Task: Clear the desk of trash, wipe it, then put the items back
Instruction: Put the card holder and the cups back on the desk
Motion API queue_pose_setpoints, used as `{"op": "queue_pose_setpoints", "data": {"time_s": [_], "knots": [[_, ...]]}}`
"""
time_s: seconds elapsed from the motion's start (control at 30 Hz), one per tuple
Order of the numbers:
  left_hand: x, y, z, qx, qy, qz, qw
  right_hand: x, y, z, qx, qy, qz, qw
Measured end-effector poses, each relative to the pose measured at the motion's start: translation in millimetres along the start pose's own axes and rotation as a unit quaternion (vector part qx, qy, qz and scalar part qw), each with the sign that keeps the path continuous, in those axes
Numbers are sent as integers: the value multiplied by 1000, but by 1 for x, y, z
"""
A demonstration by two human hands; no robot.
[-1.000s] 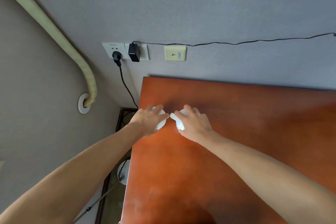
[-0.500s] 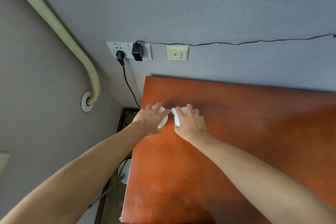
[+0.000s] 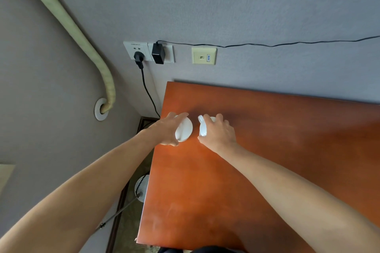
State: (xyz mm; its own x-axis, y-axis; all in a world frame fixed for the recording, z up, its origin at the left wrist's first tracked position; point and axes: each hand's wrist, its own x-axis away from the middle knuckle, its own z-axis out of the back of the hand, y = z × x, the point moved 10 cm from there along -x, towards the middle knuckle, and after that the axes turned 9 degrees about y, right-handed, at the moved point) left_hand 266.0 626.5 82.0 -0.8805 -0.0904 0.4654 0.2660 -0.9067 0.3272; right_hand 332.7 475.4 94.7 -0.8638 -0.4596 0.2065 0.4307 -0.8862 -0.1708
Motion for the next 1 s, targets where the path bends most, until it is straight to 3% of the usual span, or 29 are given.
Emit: {"op": "queue_pose_setpoints", "data": {"time_s": [0.2,0.33,0.53,0.7,0.8,0.9,1.0], "knots": [[4,-16,-8,112,33,42,992,0,4,2,-17,-22,-15,1000],[6,-25,-17,187,70,82,976,0,-2,0,1,-45,28,999],[12,-28,-23,268,120,130,947,-1,-9,1,57,-74,139,986],[22,-38,-32,331,112,158,923,6,-21,3,142,-90,294,941],[36,-48,-43,342,120,188,913,12,-22,5,163,-82,340,923],[48,-51,-53,327,141,207,911,16,-12,10,131,-68,301,942],[54,-50,-56,318,173,210,908,15,12,21,13,-9,149,989]]}}
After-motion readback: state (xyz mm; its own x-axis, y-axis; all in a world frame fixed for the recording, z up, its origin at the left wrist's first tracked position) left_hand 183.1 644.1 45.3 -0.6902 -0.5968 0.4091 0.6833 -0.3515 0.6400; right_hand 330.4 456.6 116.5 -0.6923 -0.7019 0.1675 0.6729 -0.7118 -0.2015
